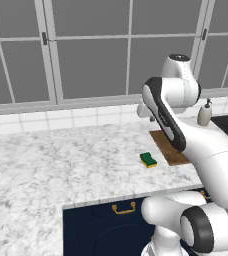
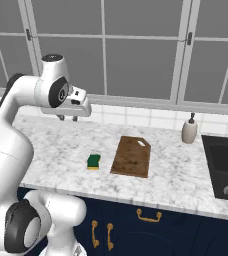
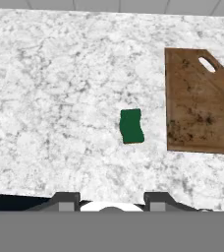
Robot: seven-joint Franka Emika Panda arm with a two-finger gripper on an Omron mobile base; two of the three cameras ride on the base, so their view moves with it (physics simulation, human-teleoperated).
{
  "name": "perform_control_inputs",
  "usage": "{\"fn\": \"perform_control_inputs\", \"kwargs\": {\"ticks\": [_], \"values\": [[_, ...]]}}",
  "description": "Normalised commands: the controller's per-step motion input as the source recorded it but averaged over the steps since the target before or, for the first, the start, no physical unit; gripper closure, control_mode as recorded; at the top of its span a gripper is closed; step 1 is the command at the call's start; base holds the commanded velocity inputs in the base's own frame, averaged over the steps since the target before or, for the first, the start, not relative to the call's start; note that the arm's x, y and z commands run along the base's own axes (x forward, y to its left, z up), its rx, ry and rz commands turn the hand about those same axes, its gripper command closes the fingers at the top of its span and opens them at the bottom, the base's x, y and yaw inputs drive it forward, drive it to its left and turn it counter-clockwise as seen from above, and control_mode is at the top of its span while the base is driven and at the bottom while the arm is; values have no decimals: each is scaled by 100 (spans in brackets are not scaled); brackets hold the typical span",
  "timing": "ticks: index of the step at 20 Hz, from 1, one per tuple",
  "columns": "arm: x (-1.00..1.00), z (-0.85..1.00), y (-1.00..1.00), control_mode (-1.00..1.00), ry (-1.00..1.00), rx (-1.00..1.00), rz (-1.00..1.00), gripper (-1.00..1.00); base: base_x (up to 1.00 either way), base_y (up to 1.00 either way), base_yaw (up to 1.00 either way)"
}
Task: Pick up the sponge from the counter and clean the cutting board by briefly scrubbing or pressing down on the cutting board. Once finished, release the sponge.
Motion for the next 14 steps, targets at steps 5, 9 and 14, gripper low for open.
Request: {"fn": "perform_control_inputs", "kwargs": {"ticks": [5, 9, 14], "values": [[-37, -17, 11, -100, 0, 0, 1, -100, 0, 0, 0], [-39, -94, -2, -100, 0, 1, 0, -100, 0, 0, 0], [3, -87, -21, -100, 14, 3, 0, -100, 0, 0, 0]]}}
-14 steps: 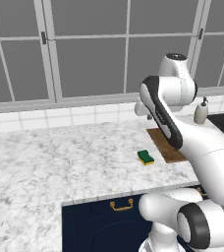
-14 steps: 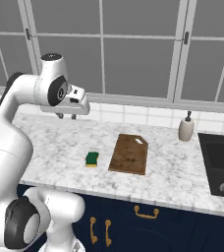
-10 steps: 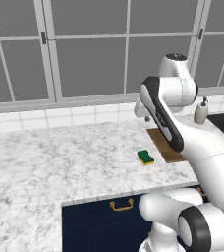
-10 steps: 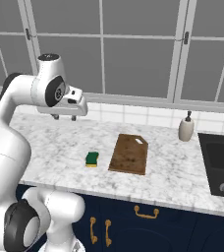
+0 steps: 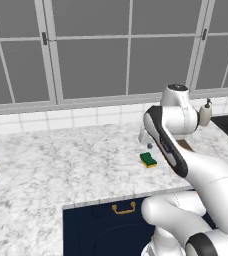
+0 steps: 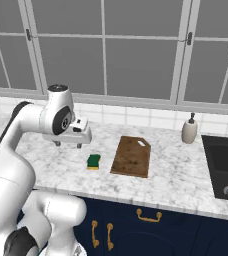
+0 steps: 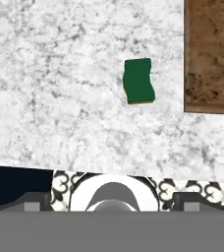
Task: Pick up the sponge from the counter and clean the cutting board by briefly scrubbing or pressing down on the cutting board. Once finished, release the sponge.
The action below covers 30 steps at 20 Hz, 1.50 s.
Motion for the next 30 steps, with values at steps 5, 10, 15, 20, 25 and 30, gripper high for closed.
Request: {"fn": "perform_control_inputs", "kwargs": {"ticks": [5, 10, 15, 20, 25, 30], "values": [[54, -34, -32, -100, 9, 1, 5, -100, 0, 0, 0], [25, -43, -3, -100, 0, 0, 3, -100, 0, 0, 0], [33, -54, 0, -100, 0, 0, 0, -100, 0, 0, 0], [40, -46, -6, -100, 0, 0, 1, -100, 0, 0, 0], [33, -40, -4, -100, 0, 0, 0, -100, 0, 0, 0], [28, -31, -15, -100, 0, 0, 0, -100, 0, 0, 0]]}}
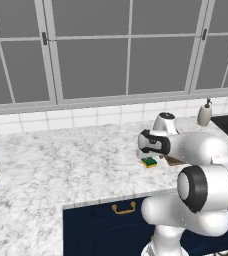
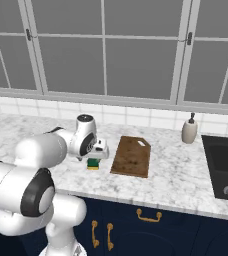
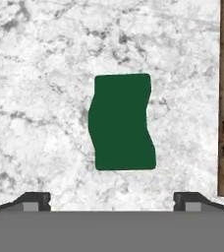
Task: Pick up the sponge from the counter and clean the cutting board by briefly scrubbing or pressing down on the cutting board. Once finished, release the sponge.
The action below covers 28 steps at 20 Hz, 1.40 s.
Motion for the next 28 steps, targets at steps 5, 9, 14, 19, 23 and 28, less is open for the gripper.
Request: {"fn": "perform_control_inputs", "kwargs": {"ticks": [5, 9, 14, 19, 23, 28], "values": [[22, -30, -6, -100, 0, 0, 0, -100, 0, 0, 0], [21, -22, -2, -100, 0, 0, 0, -100, 0, 0, 0], [12, -28, 1, -100, 0, 0, 0, -100, 0, 0, 0], [0, -13, 27, -100, 0, 0, 0, -100, 0, 0, 0], [0, -7, 6, -100, -1, 0, 0, -100, 0, 0, 0], [0, -34, 0, -100, -3, 0, 3, -100, 0, 0, 0]]}}
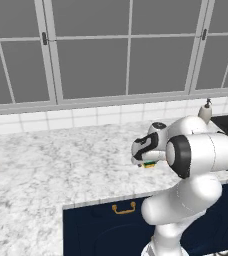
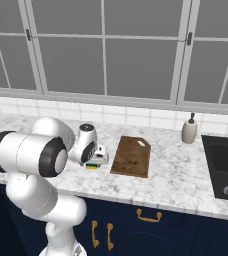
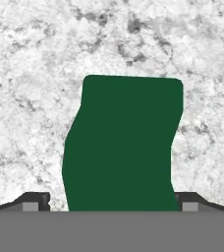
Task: Pick up the sponge from the counter and clean the cutting board by briefly scrubbing or pressing down on the cutting board. Once finished, release the sponge.
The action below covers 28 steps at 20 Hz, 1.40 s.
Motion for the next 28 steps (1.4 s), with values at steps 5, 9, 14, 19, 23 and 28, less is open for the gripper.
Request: {"fn": "perform_control_inputs", "kwargs": {"ticks": [5, 9, 14, 19, 23, 28], "values": [[8, -42, -2, -100, 0, 0, 5, 100, 0, 0, 0], [0, -18, 0, -100, 0, 0, 1, 100, 0, 0, 0], [-13, 11, -8, -100, -4, 0, 4, 100, 0, 0, 0], [-48, 54, -53, -100, -4, 0, 8, 100, 0, 0, 0], [-57, 51, -67, -100, -1, 0, 13, 100, 0, 0, 0], [-34, 19, -82, -100, 4, 0, 12, 100, 0, 0, 0]]}}
